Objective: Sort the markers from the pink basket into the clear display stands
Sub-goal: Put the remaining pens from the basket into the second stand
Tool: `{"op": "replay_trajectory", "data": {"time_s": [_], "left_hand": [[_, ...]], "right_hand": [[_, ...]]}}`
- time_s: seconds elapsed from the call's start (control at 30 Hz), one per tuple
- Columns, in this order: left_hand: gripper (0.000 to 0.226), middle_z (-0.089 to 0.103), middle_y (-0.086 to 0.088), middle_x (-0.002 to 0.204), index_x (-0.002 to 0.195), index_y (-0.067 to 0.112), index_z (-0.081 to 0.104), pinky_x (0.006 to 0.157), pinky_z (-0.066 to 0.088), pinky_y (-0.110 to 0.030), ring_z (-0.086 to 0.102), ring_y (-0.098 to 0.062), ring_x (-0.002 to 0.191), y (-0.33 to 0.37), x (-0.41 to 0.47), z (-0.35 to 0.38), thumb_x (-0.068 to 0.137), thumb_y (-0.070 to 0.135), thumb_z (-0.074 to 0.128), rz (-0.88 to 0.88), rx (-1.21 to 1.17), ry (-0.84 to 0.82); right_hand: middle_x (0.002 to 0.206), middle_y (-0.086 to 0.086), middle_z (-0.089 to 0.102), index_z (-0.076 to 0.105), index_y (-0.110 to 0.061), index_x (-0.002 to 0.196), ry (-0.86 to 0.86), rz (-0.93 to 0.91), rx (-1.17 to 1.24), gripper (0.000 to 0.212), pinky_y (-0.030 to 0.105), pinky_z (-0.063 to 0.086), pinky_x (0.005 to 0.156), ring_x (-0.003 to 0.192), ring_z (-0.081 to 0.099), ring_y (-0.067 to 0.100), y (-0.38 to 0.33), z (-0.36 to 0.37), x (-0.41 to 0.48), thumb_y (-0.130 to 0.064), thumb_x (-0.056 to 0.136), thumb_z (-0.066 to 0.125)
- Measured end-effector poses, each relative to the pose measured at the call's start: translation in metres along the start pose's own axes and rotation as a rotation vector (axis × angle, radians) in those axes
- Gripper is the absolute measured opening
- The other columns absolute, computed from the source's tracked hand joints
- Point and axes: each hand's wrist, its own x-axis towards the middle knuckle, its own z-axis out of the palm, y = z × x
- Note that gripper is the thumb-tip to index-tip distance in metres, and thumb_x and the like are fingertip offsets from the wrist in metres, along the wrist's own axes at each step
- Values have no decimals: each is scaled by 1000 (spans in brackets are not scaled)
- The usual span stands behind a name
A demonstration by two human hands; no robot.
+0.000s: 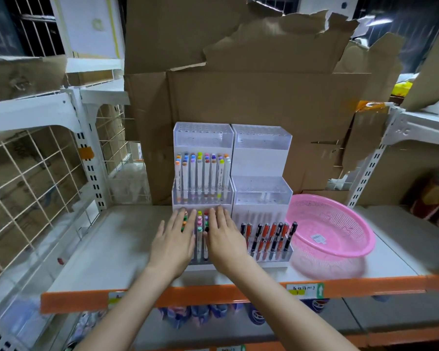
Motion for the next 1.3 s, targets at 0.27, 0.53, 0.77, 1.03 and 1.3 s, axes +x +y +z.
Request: {"op": "replay_trajectory", "data": {"time_s": [0.27, 0.53, 0.77, 1.03, 1.3], "left_hand": [[50, 55, -8, 130, 124, 17, 59, 90, 45, -42, 54, -26, 118, 2, 7, -33, 87, 36, 31, 67, 31, 198], [58, 20, -8, 155, 149, 22, 19, 111, 28, -44, 20, -25, 142, 2, 86, -86, 97, 42, 36, -118, 63, 321], [45, 47, -9, 140, 138, 19, 46, 97, 43, -42, 41, -25, 130, -4, 115, -67, 94, 31, 48, -15, 10, 354], [44, 53, -13, 134, 134, 17, 52, 81, 53, -44, 48, -28, 125, -3, 116, -62, 91, 28, 54, -18, 10, 396], [55, 47, -8, 140, 138, 26, 45, 90, 45, -42, 43, -26, 128, -2, 116, -69, 86, 31, 61, -29, 53, 360]], "right_hand": [[147, 10, 40, 33, -11, 144, 206, -100, 36, 47, 37, 30, 111, 136, 36, 26, -3, -36, 8, -34, 103, 31], [147, 4, 36, 29, -17, 146, 377, -100, -38, 56, 37, 39, 99, 131, 38, 25, 14, -90, 74, -26, 94, 49], [148, 7, 29, 24, -20, 147, 349, -41, -5, 63, 37, 40, 96, 125, 43, 30, 17, -70, 100, -28, 92, 54], [144, 14, 34, 30, -14, 146, 409, -54, 58, 67, 40, 38, 101, 128, 39, 34, 14, -65, 102, -20, 87, 61], [141, 15, 39, 37, -16, 142, 420, -84, -17, 58, 47, 39, 102, 129, 33, 42, 9, -63, 107, -26, 89, 58]]}}
